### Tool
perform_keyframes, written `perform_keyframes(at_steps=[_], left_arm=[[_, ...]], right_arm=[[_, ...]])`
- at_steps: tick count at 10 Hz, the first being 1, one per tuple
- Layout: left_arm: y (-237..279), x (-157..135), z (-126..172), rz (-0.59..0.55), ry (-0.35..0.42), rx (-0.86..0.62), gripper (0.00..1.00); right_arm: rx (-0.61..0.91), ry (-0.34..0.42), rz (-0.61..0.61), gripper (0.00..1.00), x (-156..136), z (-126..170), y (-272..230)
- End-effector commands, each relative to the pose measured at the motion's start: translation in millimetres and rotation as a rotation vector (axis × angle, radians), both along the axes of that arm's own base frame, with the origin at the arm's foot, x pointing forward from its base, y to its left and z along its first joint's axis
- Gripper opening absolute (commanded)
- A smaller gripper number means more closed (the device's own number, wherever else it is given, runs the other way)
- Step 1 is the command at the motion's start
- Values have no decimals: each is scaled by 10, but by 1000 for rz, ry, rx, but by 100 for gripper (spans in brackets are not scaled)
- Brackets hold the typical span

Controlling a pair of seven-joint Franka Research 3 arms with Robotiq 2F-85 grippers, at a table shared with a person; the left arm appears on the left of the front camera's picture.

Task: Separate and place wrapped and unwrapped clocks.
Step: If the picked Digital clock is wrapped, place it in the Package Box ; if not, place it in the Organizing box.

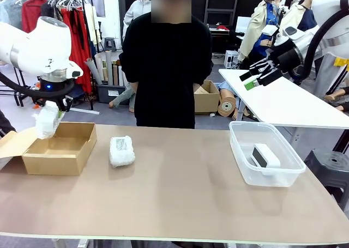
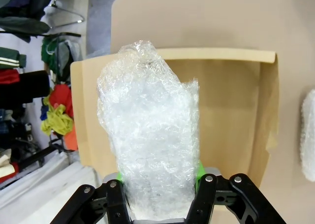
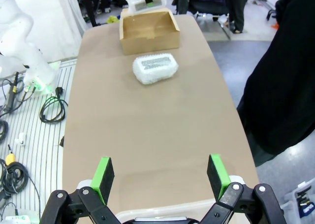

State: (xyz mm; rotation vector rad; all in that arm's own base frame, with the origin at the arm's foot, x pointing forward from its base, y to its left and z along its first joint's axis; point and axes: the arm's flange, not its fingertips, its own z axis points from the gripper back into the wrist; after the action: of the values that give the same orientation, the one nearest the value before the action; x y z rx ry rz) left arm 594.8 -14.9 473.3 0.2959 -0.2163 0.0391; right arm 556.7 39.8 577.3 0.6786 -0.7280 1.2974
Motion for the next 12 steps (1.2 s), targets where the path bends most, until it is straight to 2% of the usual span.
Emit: perform_keyframes(at_steps=[1,2,3,7,8,12], left_arm=[[85,134,33,49,-26,-51,0],[109,124,86,54,-19,-70,0],[58,65,-17,20,-5,-20,0],[43,99,-22,28,-3,-37,0],[51,169,-110,-21,27,-12,0],[83,248,-257,-71,3,5,0]], right_arm=[[2,-3,0,100,-2,16,3],[2,-3,0,100,-2,16,3],[2,-3,0,100,-2,16,3],[2,-3,0,100,-2,16,3],[2,-3,0,100,-2,16,3],[2,-3,0,100,-2,16,3]])
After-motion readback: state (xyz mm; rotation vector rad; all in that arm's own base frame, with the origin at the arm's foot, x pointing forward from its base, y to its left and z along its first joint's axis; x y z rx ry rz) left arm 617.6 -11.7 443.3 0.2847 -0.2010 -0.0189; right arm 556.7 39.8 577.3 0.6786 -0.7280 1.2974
